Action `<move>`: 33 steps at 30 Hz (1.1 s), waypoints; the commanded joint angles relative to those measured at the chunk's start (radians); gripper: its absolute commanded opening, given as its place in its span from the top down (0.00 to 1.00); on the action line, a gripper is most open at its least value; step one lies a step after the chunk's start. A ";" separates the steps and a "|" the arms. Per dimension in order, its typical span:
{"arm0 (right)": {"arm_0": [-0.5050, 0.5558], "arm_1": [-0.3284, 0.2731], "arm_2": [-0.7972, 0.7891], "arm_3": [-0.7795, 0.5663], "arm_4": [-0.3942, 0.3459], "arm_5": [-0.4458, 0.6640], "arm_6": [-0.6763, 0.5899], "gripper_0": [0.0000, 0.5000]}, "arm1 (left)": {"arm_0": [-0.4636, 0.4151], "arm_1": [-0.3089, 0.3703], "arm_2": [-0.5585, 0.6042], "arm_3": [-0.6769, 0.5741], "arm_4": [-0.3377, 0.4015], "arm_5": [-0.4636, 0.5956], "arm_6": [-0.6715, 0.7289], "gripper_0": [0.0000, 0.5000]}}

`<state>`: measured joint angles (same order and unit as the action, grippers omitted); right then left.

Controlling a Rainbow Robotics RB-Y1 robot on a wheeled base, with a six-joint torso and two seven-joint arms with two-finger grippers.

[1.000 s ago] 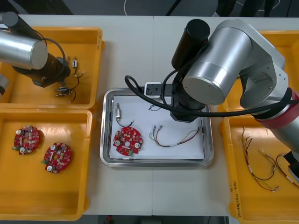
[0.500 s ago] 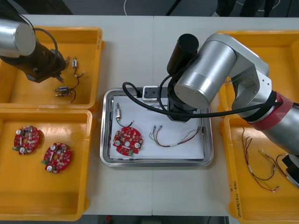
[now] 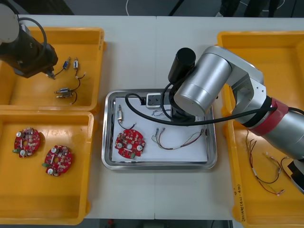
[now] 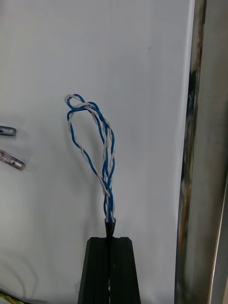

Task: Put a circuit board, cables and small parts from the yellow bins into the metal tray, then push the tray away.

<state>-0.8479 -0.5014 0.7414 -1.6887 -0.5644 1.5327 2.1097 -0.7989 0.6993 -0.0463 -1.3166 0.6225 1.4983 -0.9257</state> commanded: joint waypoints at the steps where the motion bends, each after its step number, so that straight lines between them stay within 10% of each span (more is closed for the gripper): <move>1: -0.039 -0.006 0.010 0.009 0.023 -0.013 0.052 1.00 | 0.007 0.065 0.051 -0.073 0.011 0.045 -0.081 1.00; 7: -0.040 -0.006 0.009 0.011 0.031 -0.013 0.056 0.94 | 0.007 0.075 0.088 -0.099 0.020 0.076 -0.087 1.00; 10: -0.040 -0.006 0.009 0.011 0.031 -0.013 0.052 0.33 | 0.007 0.080 0.103 -0.115 0.026 0.109 -0.098 1.00; 13: -0.040 -0.006 0.009 0.009 0.031 -0.013 0.052 0.00 | 0.007 0.080 0.109 -0.135 0.026 0.138 -0.102 1.00; 33: -0.048 0.004 -0.034 0.003 -0.011 -0.009 0.053 0.00 | 0.007 0.077 0.123 -0.296 0.068 0.295 -0.104 1.00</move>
<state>-0.8501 -0.5014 0.7364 -1.6732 -0.5667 1.5282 2.1296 -0.7989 0.7301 0.0483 -1.5514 0.6699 1.7669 -0.9324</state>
